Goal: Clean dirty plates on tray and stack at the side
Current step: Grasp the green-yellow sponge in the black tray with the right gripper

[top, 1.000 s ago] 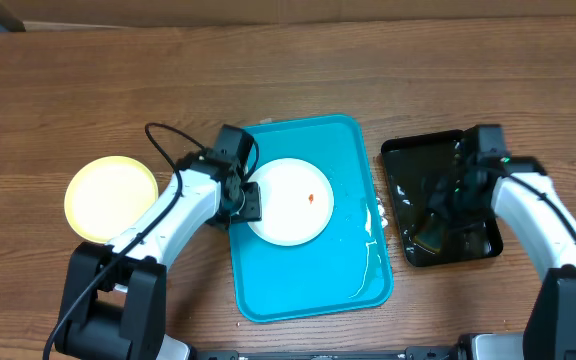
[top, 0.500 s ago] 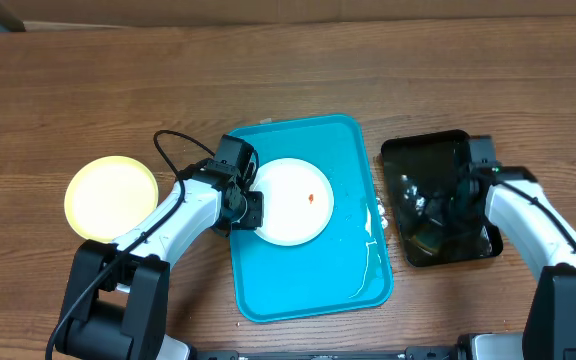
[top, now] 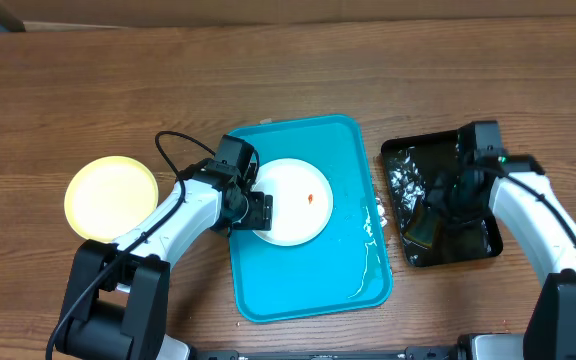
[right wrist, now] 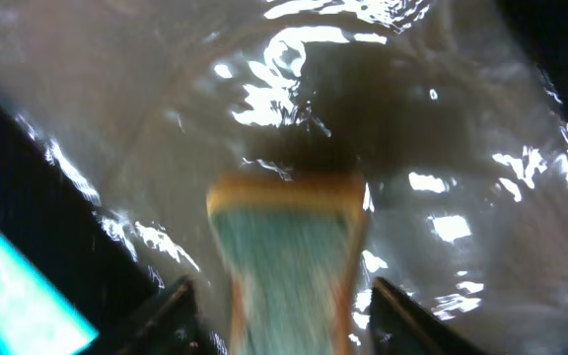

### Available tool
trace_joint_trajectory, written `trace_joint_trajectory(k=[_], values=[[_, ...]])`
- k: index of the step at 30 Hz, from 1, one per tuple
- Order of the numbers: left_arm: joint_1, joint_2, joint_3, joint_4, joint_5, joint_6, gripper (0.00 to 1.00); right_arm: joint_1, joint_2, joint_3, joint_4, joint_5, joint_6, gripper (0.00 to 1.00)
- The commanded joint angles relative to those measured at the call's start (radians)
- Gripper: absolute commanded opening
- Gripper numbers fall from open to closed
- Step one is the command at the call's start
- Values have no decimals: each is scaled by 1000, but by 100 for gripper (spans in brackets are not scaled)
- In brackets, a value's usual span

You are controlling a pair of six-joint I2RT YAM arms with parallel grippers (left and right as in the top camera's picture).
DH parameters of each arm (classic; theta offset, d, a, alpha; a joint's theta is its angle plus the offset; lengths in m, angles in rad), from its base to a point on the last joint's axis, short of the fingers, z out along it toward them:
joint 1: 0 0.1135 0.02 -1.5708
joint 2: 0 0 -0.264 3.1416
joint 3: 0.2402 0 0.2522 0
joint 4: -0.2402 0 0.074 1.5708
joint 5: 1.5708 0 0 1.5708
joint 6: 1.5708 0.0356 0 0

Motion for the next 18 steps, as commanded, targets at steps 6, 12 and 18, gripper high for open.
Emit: trace_joint_trajectory(k=[6,12,18], values=[[5,6,43,15,54,-148,69,0,-7,-136,97,-32,24,4],[2,6,43,31,-138,-112,52,-34,-11,-52,-30,-31,24,4],[-43,6,43,99,-85,199,34,-64,-14,110,-207,-29,24,22]])
